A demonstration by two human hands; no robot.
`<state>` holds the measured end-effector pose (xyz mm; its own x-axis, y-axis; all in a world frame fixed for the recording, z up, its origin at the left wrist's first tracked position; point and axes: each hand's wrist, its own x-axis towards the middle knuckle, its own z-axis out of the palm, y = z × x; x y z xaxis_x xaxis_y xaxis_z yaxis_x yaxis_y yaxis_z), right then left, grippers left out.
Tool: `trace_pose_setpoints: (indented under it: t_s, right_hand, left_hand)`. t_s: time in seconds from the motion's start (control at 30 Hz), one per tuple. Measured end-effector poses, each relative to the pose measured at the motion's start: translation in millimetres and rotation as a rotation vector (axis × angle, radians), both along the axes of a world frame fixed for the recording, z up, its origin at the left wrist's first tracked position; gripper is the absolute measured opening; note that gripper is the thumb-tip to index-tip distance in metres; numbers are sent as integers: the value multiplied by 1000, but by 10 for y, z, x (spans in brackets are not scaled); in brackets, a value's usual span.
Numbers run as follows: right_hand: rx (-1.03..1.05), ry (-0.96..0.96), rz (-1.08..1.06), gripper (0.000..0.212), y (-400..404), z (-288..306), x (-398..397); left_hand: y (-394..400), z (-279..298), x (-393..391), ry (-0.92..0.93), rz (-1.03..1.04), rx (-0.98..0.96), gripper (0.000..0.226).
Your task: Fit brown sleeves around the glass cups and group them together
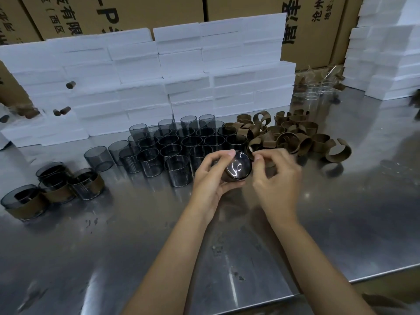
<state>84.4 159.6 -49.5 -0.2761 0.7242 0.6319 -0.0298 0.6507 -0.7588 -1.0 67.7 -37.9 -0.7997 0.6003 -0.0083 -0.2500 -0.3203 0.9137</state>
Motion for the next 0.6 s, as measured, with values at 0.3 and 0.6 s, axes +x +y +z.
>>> trace_pose_setpoints:
  t_s: [0.3, 0.6]
  right_hand:
    - [-261, -524, -171, 29, 245, -77, 65]
    - [-221, -44, 91, 24, 138, 12, 17]
  left_hand:
    - [-22, 17, -29, -60, -13, 6, 15]
    - [-16, 1, -60, -57, 23, -8, 20]
